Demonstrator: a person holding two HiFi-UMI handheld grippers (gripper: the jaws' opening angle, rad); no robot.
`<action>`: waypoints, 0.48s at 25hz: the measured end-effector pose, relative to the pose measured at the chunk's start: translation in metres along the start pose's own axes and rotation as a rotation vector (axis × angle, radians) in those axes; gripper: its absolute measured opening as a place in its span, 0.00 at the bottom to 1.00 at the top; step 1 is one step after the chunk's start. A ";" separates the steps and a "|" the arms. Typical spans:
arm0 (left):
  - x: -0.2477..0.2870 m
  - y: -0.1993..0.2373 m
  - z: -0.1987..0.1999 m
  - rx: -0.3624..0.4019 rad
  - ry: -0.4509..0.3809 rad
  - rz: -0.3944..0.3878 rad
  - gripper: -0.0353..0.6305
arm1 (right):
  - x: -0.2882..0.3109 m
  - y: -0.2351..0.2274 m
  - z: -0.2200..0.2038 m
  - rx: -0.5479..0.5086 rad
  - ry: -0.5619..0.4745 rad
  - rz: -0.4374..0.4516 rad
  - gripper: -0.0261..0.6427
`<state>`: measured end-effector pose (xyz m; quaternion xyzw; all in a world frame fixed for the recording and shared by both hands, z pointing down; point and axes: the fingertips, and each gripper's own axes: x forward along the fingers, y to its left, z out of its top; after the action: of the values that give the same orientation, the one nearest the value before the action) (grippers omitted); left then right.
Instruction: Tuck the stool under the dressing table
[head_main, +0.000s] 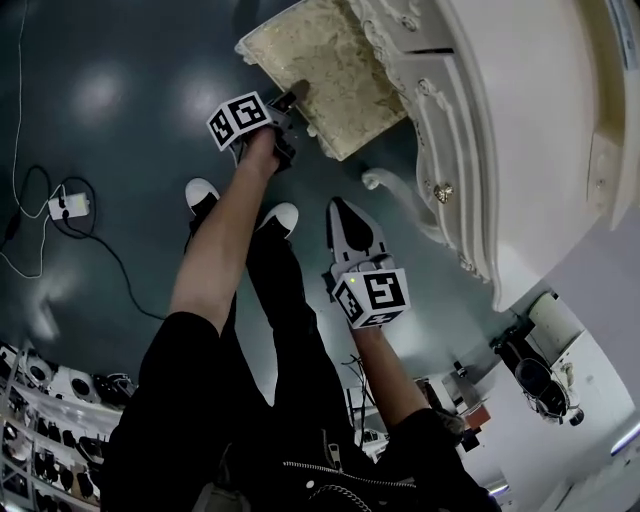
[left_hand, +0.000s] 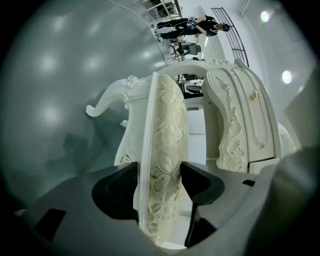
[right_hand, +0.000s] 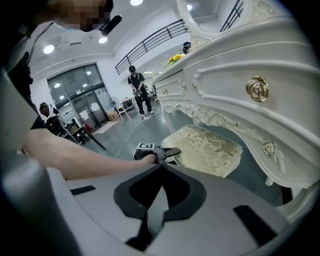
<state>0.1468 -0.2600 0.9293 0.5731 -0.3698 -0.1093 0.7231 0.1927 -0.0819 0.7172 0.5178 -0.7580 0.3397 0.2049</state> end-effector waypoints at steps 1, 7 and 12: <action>0.006 -0.004 -0.001 -0.001 0.006 -0.007 0.48 | -0.001 -0.001 0.000 0.001 0.000 -0.003 0.05; 0.033 -0.019 -0.003 0.000 0.032 -0.034 0.47 | 0.000 -0.006 -0.003 0.002 0.007 -0.011 0.05; 0.066 -0.032 -0.007 0.001 0.045 -0.057 0.46 | 0.000 -0.015 -0.007 0.022 0.019 -0.023 0.05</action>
<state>0.2059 -0.3034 0.9268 0.5861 -0.3370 -0.1169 0.7275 0.2063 -0.0803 0.7265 0.5254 -0.7461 0.3508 0.2103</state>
